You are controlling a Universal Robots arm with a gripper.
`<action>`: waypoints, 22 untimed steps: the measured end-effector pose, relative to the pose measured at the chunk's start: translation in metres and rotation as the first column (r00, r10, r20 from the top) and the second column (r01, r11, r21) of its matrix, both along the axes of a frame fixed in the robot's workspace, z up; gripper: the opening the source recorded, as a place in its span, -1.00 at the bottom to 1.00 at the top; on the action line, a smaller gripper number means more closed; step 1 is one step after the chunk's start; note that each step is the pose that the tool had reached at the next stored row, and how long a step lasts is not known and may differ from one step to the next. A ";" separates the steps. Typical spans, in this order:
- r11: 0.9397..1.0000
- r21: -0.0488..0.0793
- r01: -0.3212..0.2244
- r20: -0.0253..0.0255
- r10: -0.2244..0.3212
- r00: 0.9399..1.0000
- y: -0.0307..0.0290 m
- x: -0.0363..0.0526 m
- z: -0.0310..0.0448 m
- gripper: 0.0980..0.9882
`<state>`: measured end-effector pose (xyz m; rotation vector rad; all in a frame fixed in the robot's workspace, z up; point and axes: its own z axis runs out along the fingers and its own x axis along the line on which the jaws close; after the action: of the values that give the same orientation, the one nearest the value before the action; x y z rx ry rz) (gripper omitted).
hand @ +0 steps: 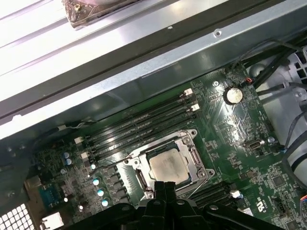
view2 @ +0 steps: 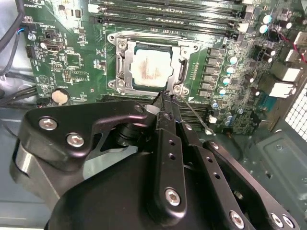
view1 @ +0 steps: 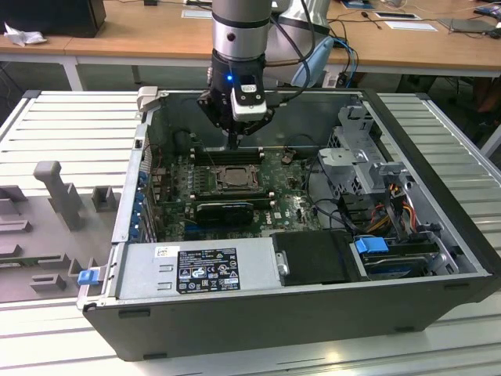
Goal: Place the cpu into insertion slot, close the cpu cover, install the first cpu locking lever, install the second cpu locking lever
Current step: 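Install the first cpu locking lever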
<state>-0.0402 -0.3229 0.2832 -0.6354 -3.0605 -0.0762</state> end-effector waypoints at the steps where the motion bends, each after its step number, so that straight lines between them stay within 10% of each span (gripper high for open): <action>1: 1.000 0.000 -0.007 0.000 0.007 1.000 -0.0001 0.0000 0.0001 -0.98; 14: 0.995 0.000 -0.102 0.000 0.102 0.995 -0.0004 -0.0001 0.0001 -0.98; 22: 0.969 -0.001 -0.248 0.003 0.248 0.969 -0.0004 0.0000 -0.0003 -0.98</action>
<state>-0.0403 -0.3233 0.2829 -0.2477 -3.1132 -0.0728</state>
